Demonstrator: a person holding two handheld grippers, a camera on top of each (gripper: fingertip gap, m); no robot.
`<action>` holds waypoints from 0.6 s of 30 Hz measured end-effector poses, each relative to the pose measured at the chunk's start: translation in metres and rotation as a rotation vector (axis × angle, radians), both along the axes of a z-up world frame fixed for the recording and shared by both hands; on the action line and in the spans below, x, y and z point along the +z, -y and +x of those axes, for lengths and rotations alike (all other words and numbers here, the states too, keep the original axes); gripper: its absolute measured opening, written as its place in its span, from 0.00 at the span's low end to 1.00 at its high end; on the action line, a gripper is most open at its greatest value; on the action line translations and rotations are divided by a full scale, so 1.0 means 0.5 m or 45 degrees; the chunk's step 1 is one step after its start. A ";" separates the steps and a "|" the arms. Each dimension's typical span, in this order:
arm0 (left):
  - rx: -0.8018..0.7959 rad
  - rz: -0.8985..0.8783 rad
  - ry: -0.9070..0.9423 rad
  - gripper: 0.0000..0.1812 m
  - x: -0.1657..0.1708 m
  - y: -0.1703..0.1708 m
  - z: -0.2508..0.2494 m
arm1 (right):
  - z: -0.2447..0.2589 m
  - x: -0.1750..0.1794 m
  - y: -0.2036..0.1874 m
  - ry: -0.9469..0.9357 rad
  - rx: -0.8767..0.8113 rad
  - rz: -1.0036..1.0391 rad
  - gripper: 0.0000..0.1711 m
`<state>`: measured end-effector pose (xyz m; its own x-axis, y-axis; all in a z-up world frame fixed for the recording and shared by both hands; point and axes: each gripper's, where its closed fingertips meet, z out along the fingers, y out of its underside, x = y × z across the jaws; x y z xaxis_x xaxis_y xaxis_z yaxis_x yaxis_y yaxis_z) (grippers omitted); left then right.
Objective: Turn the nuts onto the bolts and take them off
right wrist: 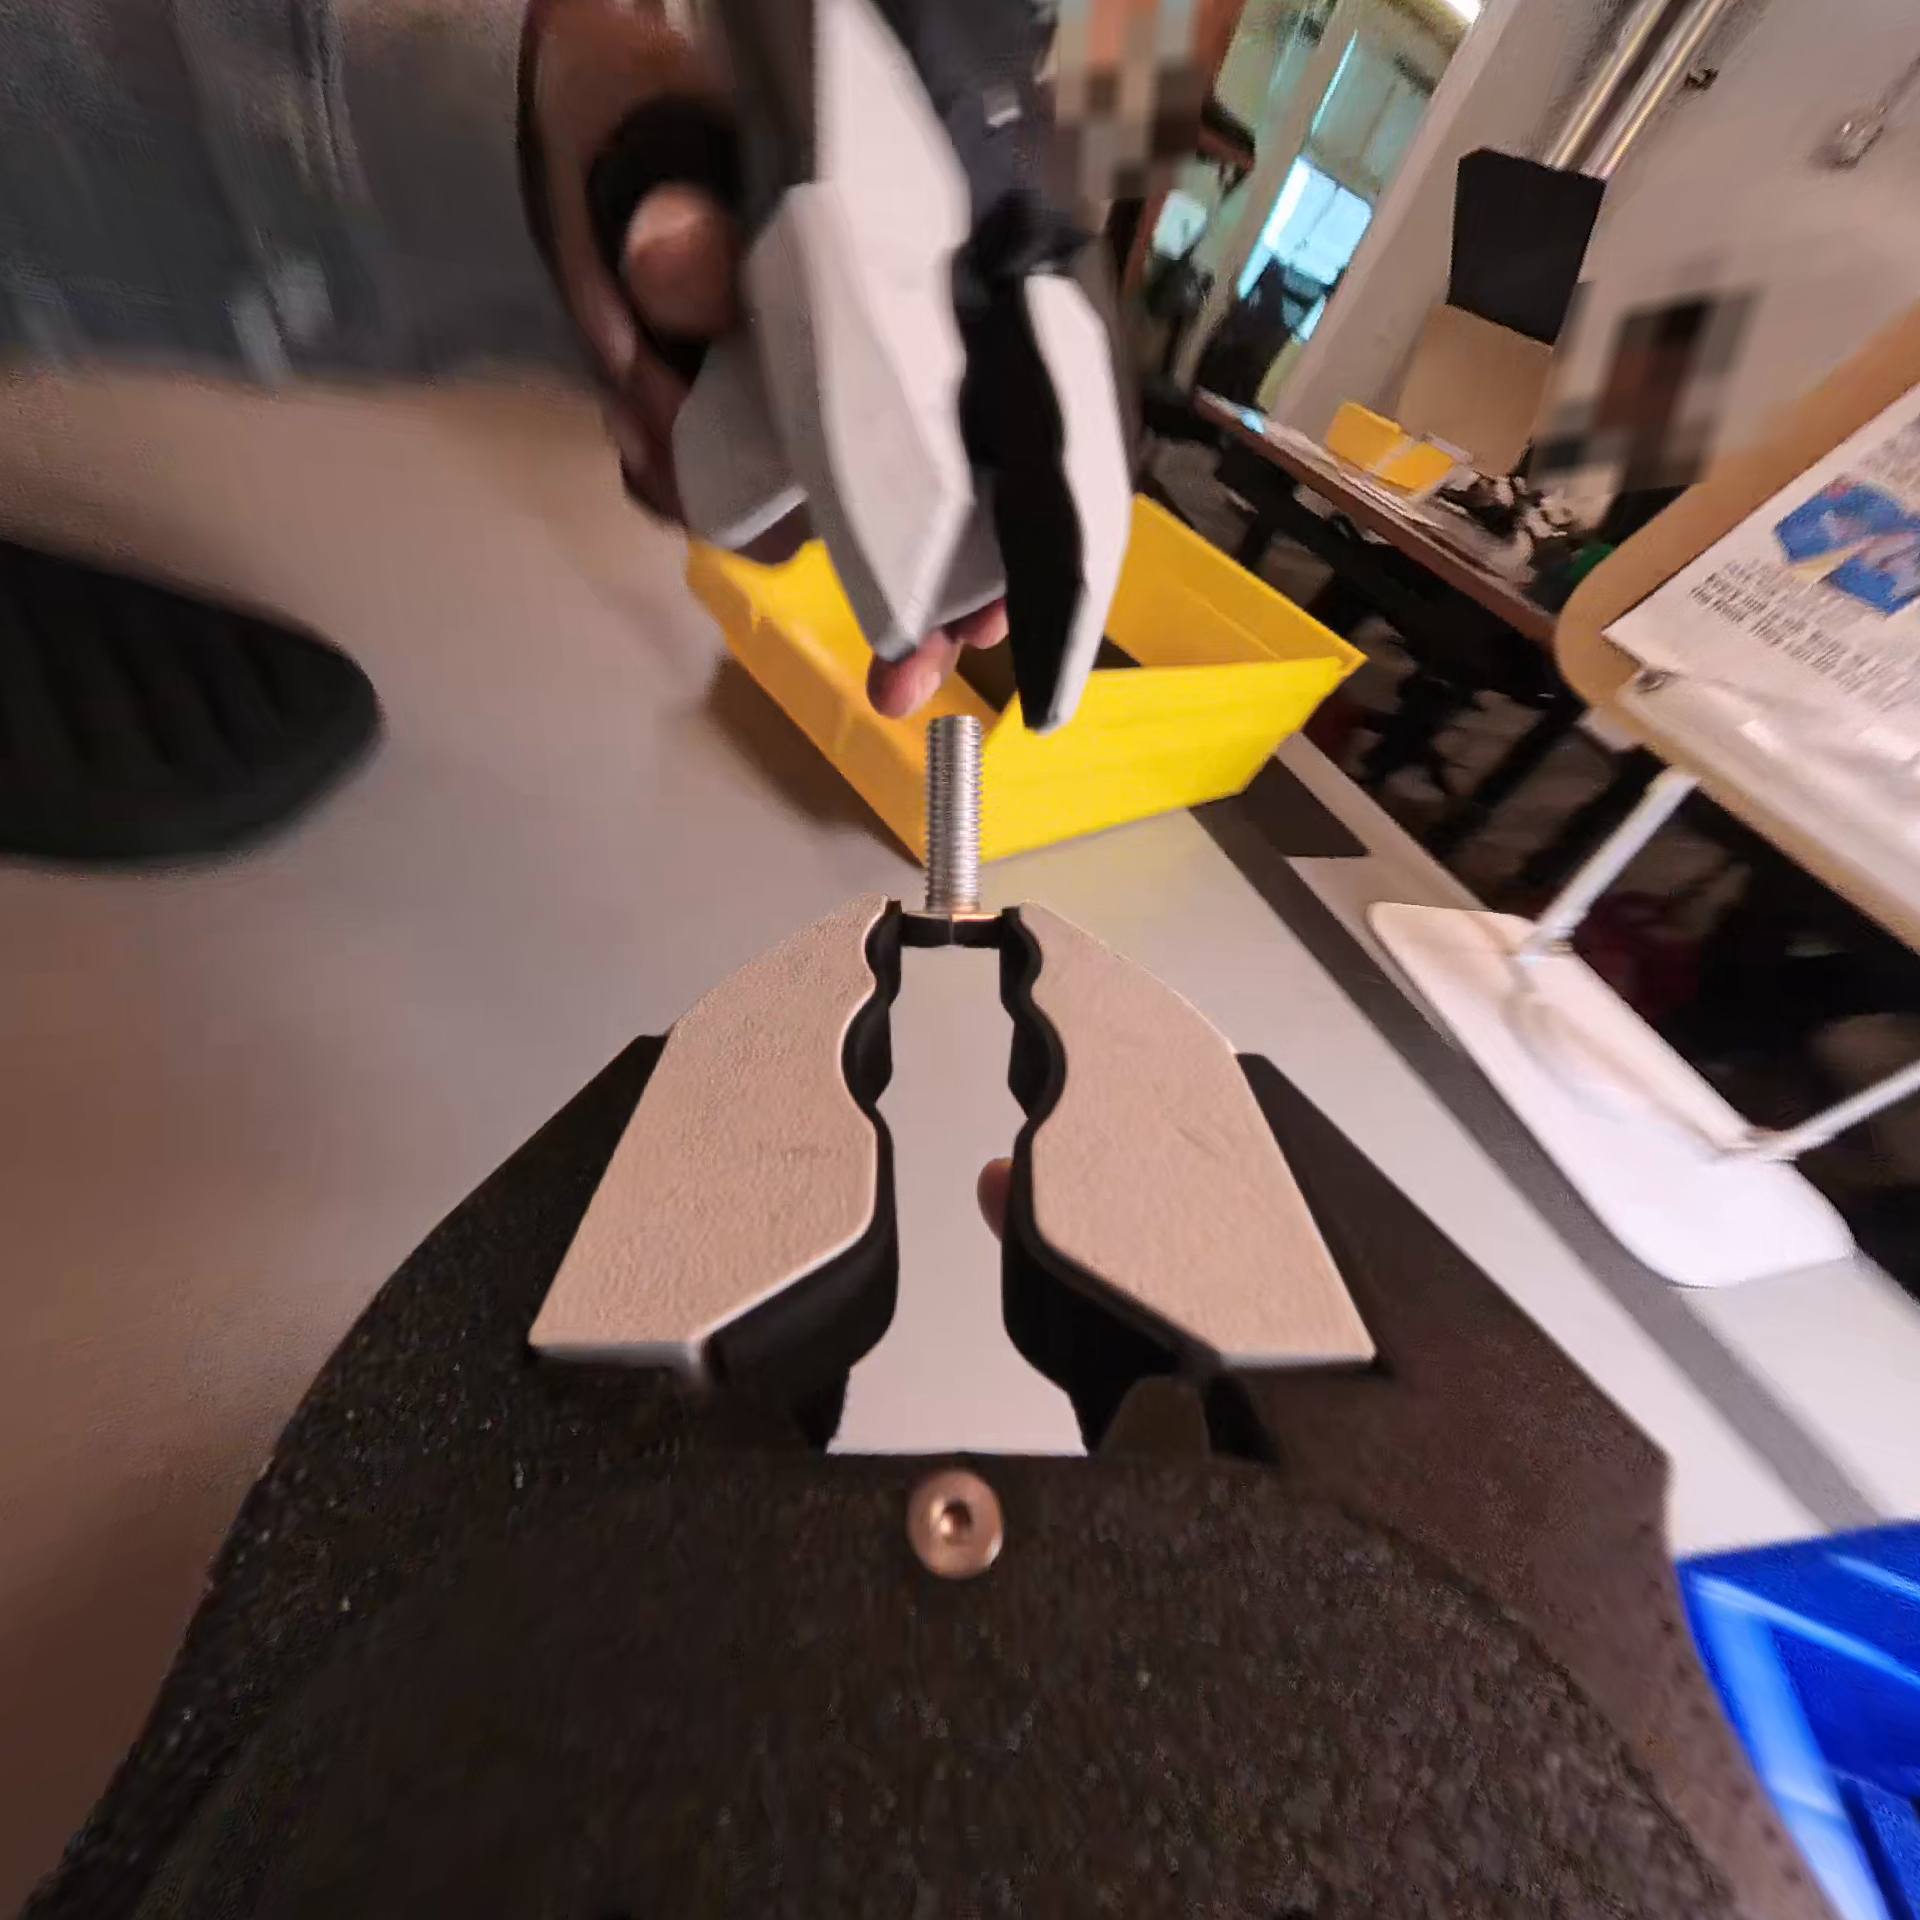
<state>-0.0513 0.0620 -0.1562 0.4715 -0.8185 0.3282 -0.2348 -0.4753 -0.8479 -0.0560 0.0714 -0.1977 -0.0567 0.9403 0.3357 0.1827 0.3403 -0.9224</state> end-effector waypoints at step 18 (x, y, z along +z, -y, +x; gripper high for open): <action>-0.099 0.549 0.039 0.06 0.031 0.009 0.080 | 0.044 0.069 0.042 -0.265 0.353 -0.526 0.11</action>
<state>-0.0111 0.0577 -0.1406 0.3985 -0.9163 -0.0389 -0.2278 -0.0578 -0.9720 -0.0338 0.0502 -0.1632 -0.2930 0.9557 -0.0283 -0.0634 -0.0489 -0.9968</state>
